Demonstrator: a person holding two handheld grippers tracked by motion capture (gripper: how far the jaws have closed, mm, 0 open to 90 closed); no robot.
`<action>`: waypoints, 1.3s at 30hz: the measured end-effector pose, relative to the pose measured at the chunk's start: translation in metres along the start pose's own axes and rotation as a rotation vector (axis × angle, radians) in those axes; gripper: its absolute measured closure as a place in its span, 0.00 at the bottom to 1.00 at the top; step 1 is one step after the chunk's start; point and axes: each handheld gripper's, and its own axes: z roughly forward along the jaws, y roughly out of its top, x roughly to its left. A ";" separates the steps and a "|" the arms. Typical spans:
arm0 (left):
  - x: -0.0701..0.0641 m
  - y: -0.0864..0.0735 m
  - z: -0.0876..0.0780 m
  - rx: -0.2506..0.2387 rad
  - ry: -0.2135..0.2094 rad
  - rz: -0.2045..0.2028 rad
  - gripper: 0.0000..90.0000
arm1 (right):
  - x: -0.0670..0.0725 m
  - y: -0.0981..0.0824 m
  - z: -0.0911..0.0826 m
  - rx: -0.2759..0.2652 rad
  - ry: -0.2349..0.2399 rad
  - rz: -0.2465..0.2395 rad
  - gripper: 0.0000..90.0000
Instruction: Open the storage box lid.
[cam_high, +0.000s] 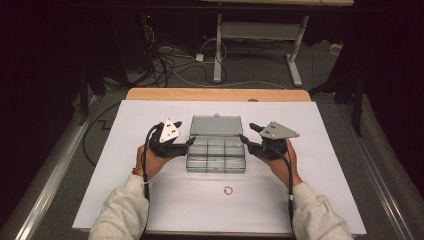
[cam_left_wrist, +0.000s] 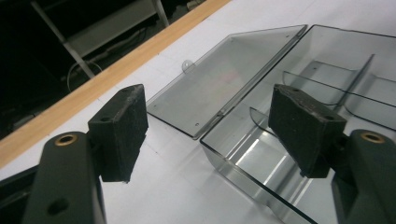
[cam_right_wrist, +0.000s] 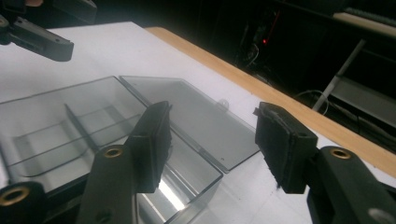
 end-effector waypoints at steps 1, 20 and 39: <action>-0.002 0.000 -0.003 -0.003 -0.005 0.006 0.28 | 0.002 0.001 -0.004 -0.008 0.000 -0.009 0.48; -0.037 -0.016 -0.046 -0.048 0.002 0.154 0.22 | 0.025 -0.010 -0.060 -0.054 0.061 -0.085 0.38; -0.037 -0.062 -0.067 0.000 0.002 0.138 0.22 | 0.039 -0.037 -0.085 -0.031 0.047 -0.121 0.35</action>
